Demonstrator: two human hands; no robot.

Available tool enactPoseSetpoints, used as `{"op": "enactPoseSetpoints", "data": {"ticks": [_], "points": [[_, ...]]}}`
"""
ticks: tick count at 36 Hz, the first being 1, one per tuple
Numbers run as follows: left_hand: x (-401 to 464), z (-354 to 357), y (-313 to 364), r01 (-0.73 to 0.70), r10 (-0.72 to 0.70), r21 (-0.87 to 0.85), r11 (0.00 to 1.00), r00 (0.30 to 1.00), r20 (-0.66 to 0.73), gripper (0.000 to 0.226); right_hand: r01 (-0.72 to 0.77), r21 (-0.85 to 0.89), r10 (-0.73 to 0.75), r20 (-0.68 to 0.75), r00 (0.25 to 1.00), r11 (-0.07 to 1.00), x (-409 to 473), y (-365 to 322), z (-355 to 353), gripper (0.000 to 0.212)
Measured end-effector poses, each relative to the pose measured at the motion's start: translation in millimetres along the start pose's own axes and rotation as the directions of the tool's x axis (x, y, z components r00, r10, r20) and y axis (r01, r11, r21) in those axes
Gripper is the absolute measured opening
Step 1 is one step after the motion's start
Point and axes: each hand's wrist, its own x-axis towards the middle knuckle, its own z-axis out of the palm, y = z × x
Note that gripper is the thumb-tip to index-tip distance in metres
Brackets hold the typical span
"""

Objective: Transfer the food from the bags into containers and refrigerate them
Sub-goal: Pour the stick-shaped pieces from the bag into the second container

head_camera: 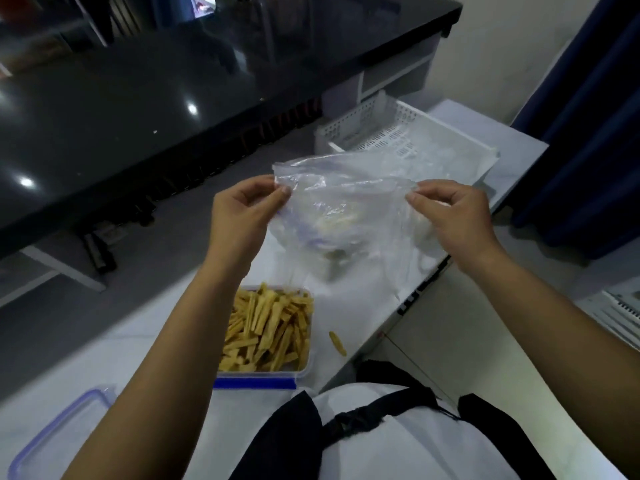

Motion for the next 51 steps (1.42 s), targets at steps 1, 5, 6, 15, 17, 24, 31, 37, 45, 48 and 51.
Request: {"op": "enactPoseSetpoints", "data": {"ticks": [1, 5, 6, 15, 17, 24, 31, 37, 45, 48, 51], "points": [[7.2, 10.7, 0.4, -0.014, 0.014, 0.036, 0.999, 1.0, 0.01, 0.009, 0.015, -0.031, -0.015, -0.015, 1.0, 0.999, 9.7, 2.3, -9.1, 0.011], [34.6, 55.8, 5.2, -0.066, 0.061, 0.158, 0.985, 0.998, 0.036, 0.019, 0.024, -0.097, -0.03, -0.061, 0.998, 0.995, 52.6, 10.0, -43.9, 0.01], [40.9, 68.0, 7.0, -0.077, 0.071, 0.181, 0.98, 0.997, 0.039, 0.02, 0.03, -0.114, -0.038, -0.068, 0.997, 0.993, 64.0, 11.7, -51.7, 0.011], [103.8, 165.9, 3.9, -0.038, 0.018, 0.391, 0.919, 0.998, 0.054, 0.011, -0.073, -0.294, 0.071, -0.018, 0.997, 0.953, 178.9, 41.7, -95.1, 0.008], [116.2, 182.9, -3.4, 0.012, -0.038, 0.429, 0.903, 0.998, 0.053, 0.012, -0.106, -0.334, 0.119, 0.018, 0.993, 0.937, 200.8, 49.5, -95.7, 0.015], [137.9, 221.8, -40.3, 0.109, -0.124, 0.574, 0.812, 0.992, -0.013, 0.072, 0.08, -0.591, 0.051, 0.202, 0.978, 0.802, 232.1, 77.5, -82.9, 0.074], [130.1, 244.7, -74.0, -0.189, -0.318, 0.939, 0.289, 0.906, 0.28, 0.057, 0.409, -0.811, 0.283, 0.544, 0.79, 0.419, 239.6, 117.4, -62.4, 0.073], [126.7, 255.5, -73.1, -0.195, -0.441, 0.951, 0.241, 0.85, 0.287, 0.065, 0.445, -0.813, 0.405, 0.576, 0.71, 0.375, 250.2, 130.6, -62.7, 0.073], [92.4, 212.4, -30.7, -0.068, -0.208, 0.856, 0.513, 0.957, 0.201, 0.053, 0.495, -0.672, 0.111, 0.647, 0.755, 0.552, 230.7, 71.3, -64.7, 0.07], [56.4, 177.8, -16.1, 0.037, -0.158, 0.848, 0.529, 0.986, 0.055, 0.057, 0.572, -0.486, -0.043, 0.737, 0.675, 0.661, 198.6, 38.4, -55.6, 0.064], [5.0, 140.7, -9.4, 0.242, -0.081, 0.843, 0.481, 0.969, -0.232, 0.069, 0.637, -0.262, -0.195, 0.809, 0.555, 0.725, 151.9, 17.2, -39.4, 0.064]]}}
